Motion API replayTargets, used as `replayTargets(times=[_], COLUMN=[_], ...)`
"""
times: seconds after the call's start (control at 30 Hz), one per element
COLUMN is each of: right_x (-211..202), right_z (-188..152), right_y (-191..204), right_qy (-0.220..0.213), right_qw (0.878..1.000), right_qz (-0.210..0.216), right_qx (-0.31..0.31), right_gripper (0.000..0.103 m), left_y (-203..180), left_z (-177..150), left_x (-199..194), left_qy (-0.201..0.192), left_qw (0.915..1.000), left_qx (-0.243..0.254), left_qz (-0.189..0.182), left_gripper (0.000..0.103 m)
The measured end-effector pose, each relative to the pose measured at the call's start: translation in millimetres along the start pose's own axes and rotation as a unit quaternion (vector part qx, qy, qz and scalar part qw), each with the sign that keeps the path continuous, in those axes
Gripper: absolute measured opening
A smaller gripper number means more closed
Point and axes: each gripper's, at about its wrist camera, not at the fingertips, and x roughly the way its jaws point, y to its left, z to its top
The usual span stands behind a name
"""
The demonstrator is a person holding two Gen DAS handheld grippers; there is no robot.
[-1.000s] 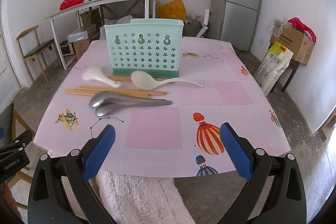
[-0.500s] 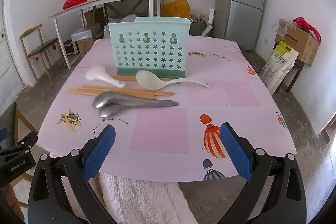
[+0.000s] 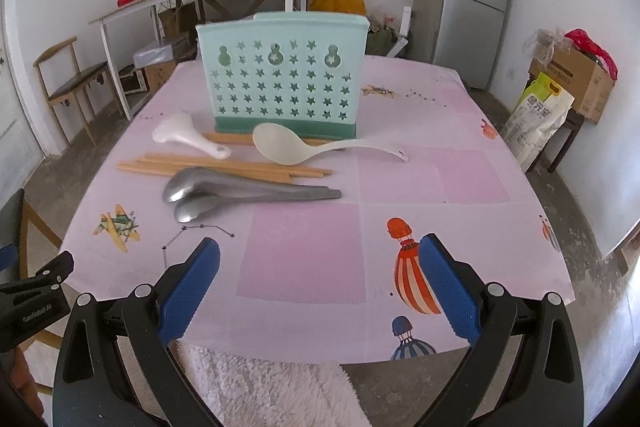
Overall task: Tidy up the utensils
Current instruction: 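Move the left tool toward the two metal spoons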
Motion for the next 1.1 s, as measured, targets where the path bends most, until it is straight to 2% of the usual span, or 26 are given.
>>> replayTargets(times=[0.2, 0.3, 0.63, 0.93, 1.07, 1.1], right_x=[23, 36, 76, 86, 85, 85], right_z=[-2, -3, -2, -1, -1, -1], right_y=[1, 2, 1, -4, -6, -7], right_qy=[0.028, 0.045, 0.093, 0.083, 0.076, 0.075], right_qw=[1.0, 0.999, 0.994, 0.994, 0.994, 0.994], right_qz=[0.0, 0.005, 0.035, 0.064, 0.072, 0.073], right_qx=[-0.01, -0.021, -0.036, -0.033, -0.039, -0.04], right_gripper=[0.097, 0.097, 0.097, 0.097, 0.097, 0.097], left_y=[-13, -25, -51, -50, -46, -45], left_z=[6, 12, 31, 29, 33, 35], left_x=[25, 39, 55, 58, 59, 55], left_qy=[0.023, 0.03, -0.004, -0.024, -0.005, -0.017], left_qw=[0.9995, 0.9986, 0.9947, 0.9936, 0.9922, 0.9912], left_qx=[0.024, 0.037, 0.06, 0.057, 0.066, 0.069], left_qz=[-0.003, -0.022, -0.083, -0.095, -0.106, -0.112], left_gripper=[0.094, 0.094, 0.095, 0.096, 0.096, 0.094])
